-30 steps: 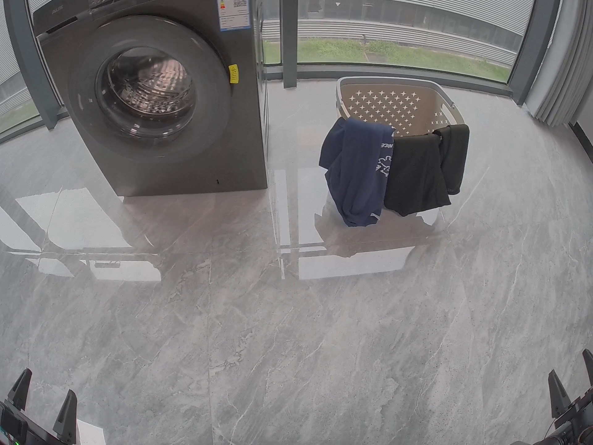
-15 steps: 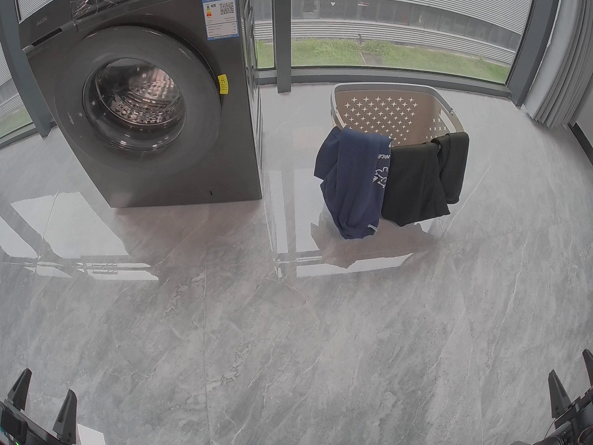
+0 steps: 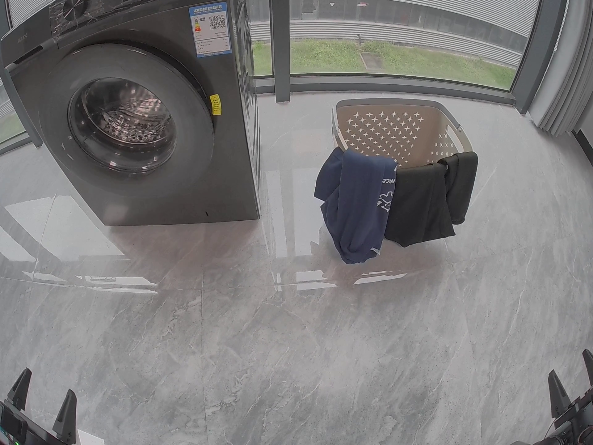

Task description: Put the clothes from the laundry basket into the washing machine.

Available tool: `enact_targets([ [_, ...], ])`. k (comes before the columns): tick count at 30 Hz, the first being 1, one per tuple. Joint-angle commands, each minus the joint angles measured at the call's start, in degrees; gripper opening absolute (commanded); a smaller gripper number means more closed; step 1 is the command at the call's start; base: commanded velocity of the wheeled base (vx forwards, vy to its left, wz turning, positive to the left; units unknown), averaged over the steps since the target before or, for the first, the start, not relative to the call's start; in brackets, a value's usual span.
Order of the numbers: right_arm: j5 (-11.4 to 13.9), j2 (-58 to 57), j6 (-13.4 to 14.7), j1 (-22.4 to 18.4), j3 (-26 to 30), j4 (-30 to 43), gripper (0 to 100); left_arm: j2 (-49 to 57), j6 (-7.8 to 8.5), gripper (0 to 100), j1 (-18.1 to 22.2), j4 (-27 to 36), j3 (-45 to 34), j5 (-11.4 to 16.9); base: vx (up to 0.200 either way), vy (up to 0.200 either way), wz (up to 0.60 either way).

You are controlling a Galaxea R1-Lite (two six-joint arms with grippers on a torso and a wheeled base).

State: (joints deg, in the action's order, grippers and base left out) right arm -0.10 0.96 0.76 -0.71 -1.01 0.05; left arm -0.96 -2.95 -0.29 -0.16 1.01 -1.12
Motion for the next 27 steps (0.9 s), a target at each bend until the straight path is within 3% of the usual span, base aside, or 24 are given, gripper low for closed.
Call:
enact_targets([
  [1,0.01,-0.96,0.04,0.0,1.01,0.04,100,0.7,-0.04,100,0.03,-0.02,-0.92,-0.02,0.0,-0.2,0.0],
  [27,0.01,-0.96,-0.14,0.09,1.01,0.04,100,0.7,-0.04,100,0.03,-0.02,-0.92,-0.02,0.0,-0.2,0.0],
])
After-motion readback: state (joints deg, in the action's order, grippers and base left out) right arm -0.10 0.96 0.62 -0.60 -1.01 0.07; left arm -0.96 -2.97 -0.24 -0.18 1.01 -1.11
